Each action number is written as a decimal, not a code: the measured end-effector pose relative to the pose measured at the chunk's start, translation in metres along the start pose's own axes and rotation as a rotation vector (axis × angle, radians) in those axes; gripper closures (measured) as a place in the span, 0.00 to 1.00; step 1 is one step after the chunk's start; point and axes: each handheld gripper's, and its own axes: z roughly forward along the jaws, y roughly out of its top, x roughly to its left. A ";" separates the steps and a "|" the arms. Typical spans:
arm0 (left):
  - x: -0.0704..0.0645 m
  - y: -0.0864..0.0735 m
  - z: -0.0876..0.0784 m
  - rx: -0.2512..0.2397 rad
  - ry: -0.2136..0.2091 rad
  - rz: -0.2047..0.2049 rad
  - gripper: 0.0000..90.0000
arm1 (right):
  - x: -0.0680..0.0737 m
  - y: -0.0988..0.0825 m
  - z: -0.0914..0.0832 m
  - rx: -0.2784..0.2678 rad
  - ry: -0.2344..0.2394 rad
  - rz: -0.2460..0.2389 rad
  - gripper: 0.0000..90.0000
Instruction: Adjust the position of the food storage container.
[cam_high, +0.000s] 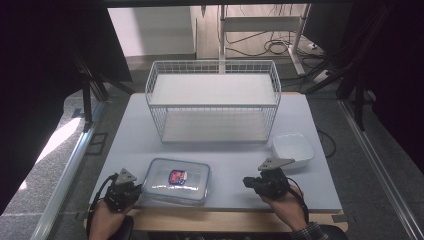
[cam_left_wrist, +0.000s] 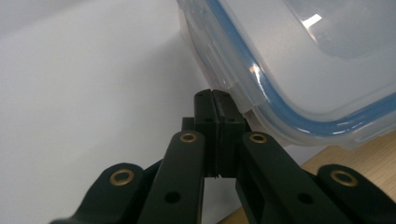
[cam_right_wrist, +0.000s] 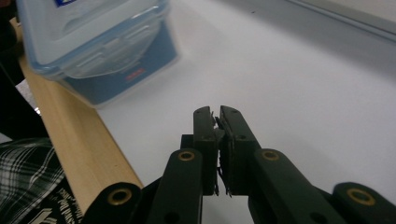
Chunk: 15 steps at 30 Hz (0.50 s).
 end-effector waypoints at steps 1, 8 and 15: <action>-0.002 0.001 0.001 0.003 -0.004 0.010 1.00 | 0.002 -0.001 0.000 0.004 0.007 -0.004 0.95; -0.017 0.015 0.013 0.000 -0.051 0.037 1.00 | 0.009 -0.005 0.005 0.027 0.040 -0.005 0.95; -0.032 0.028 0.025 0.000 -0.093 0.058 1.00 | 0.013 -0.007 0.009 0.044 0.062 -0.006 0.95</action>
